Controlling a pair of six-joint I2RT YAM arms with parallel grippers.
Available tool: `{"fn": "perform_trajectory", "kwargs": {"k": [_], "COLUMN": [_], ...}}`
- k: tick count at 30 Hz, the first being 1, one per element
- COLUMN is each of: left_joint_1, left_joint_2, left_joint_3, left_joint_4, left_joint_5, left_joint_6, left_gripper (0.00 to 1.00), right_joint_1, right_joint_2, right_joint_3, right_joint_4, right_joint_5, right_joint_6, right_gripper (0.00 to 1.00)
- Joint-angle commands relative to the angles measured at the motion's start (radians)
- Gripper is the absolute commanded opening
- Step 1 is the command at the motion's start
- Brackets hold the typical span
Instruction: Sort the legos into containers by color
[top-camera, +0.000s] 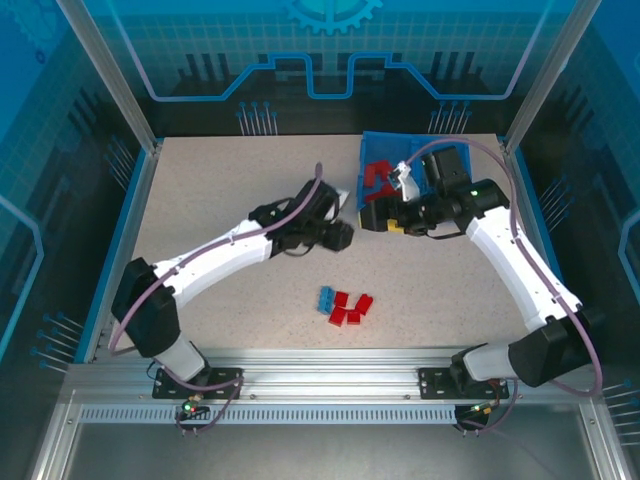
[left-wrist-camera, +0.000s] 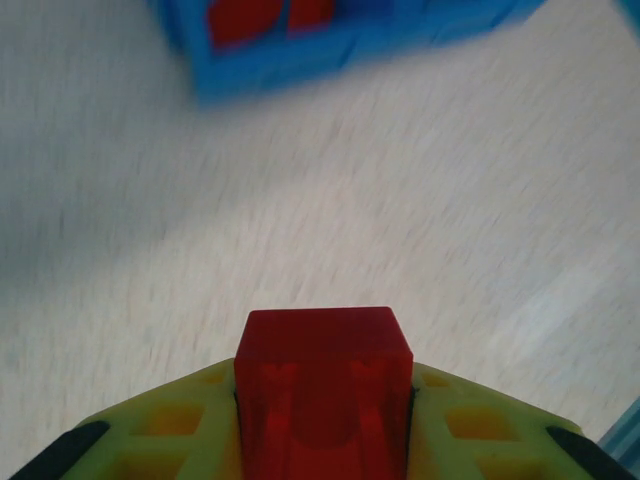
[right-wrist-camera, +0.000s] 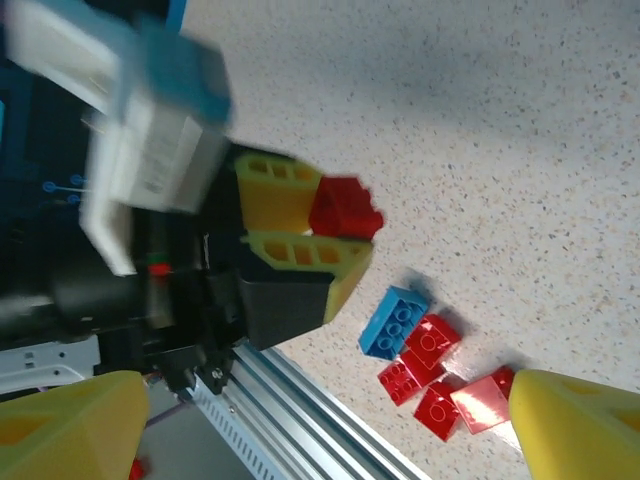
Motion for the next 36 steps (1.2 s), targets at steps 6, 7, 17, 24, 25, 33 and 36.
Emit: {"fn": "perform_trajectory", "kwargs": {"k": [6,7,17,24,25,33,36], "left_joint_1": [0.010,0.015,0.044,0.057,0.057,0.057,0.058], "left_joint_2": [0.418,0.471,0.898,0.917,0.901,0.550,0.306], "left_joint_3": [0.461,0.523,1.060,1.151,1.149,0.809,0.500], "left_joint_4": [0.074,0.086,0.070,0.061,0.055,0.098,0.233], "left_joint_5": [-0.078,-0.086,-0.216,-0.194,-0.194,-0.121,-0.087], "left_joint_6": [0.236,0.248,0.334,0.354,0.347,0.263,0.245], "left_gripper": [0.30,0.30,0.35,0.56,0.56,0.54,0.54], "right_joint_1": [-0.133,-0.150,-0.180,-0.181,-0.182,-0.171,-0.128], "right_joint_2": [-0.208,-0.232,-0.316,-0.340,-0.339,-0.334,-0.330], "right_joint_3": [-0.118,-0.137,-0.176,-0.180,-0.181,-0.216,-0.249], "right_joint_4": [0.041,0.044,-0.018,-0.023,-0.020,-0.011,0.008], "right_joint_5": [0.216,0.219,0.226,0.235,0.235,0.249,0.261], "right_joint_6": [0.151,0.158,0.139,0.143,0.145,0.166,0.196], "right_gripper": [0.96,0.96,0.97,0.97,0.97,0.96,0.96]}}
